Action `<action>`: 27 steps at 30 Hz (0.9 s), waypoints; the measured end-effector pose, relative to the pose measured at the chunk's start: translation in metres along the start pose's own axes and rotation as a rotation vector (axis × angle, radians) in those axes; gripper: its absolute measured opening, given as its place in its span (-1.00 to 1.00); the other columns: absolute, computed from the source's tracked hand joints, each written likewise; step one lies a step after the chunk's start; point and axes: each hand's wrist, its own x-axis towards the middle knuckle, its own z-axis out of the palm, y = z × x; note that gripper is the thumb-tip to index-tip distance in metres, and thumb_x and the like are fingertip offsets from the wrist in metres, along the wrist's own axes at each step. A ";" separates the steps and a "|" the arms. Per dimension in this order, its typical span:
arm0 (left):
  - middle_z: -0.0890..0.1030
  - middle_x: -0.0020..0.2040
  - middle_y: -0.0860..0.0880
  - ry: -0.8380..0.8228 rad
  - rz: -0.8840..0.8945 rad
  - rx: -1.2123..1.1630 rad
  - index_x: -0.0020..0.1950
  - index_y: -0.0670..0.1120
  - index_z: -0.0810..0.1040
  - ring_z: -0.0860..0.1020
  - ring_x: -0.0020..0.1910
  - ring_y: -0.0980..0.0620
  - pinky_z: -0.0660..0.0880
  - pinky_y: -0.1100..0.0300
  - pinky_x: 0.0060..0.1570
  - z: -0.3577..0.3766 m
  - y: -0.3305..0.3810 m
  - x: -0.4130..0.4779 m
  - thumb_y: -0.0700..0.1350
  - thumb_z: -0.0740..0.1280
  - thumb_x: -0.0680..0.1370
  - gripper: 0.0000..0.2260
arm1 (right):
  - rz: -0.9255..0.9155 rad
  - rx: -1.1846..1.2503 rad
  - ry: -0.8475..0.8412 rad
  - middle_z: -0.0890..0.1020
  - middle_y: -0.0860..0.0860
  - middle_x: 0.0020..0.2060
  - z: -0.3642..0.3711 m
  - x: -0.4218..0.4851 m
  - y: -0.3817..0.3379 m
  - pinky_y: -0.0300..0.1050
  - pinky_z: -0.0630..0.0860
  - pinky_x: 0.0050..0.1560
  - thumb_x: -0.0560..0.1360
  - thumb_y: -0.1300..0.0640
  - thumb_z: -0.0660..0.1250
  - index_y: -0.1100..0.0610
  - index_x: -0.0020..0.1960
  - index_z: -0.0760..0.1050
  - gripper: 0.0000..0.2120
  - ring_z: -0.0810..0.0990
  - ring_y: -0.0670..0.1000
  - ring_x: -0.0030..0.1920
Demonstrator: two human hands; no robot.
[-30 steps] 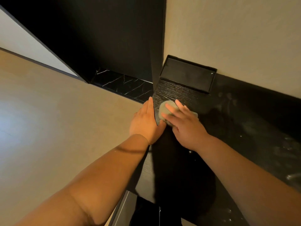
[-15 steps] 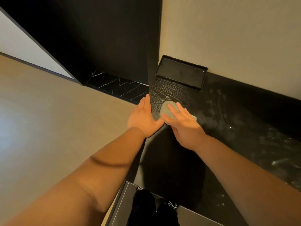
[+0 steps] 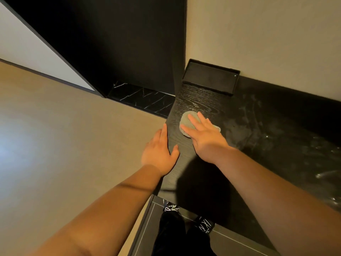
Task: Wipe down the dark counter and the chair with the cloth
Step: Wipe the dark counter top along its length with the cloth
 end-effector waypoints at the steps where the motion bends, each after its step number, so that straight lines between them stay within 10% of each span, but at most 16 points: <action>1: 0.32 0.56 -0.03 0.004 -0.002 0.005 0.73 0.00 -0.08 0.48 0.37 -0.07 0.47 -0.02 0.25 0.000 0.000 0.001 0.22 0.21 0.63 -0.22 | -0.029 -0.006 0.034 -0.10 -0.11 0.66 0.006 -0.015 -0.001 0.04 -0.28 0.60 0.66 0.26 0.12 -0.25 0.61 0.13 -0.36 -0.29 0.04 0.64; 12: 0.38 0.51 -0.01 0.023 -0.047 0.023 0.72 0.02 -0.02 0.53 0.30 -0.04 0.53 0.00 0.16 0.000 0.004 0.005 0.23 0.24 0.59 -0.22 | 0.049 -0.046 -0.092 -0.20 -0.17 0.64 -0.013 0.058 0.001 0.28 0.02 0.60 0.66 0.21 0.20 -0.33 0.59 -0.02 -0.29 -0.28 0.16 0.64; 19: 0.40 0.50 0.02 0.024 -0.056 0.002 0.72 0.03 0.00 0.52 0.32 -0.02 0.53 0.03 0.14 0.000 0.004 0.005 0.22 0.26 0.58 -0.21 | -0.207 -0.063 -0.003 0.00 -0.01 0.67 0.004 -0.017 0.002 0.10 -0.18 0.60 0.65 0.14 0.24 -0.15 0.60 0.23 -0.44 -0.14 0.15 0.66; 27: 0.44 0.50 0.00 0.047 -0.064 -0.018 0.71 0.03 0.05 0.53 0.32 -0.03 0.56 0.02 0.15 0.000 0.005 0.005 0.21 0.29 0.58 -0.23 | -0.107 -0.083 -0.130 -0.17 -0.06 0.66 -0.021 0.053 -0.009 0.12 -0.19 0.63 0.73 0.05 0.06 -0.16 0.65 0.01 -0.48 -0.31 0.11 0.63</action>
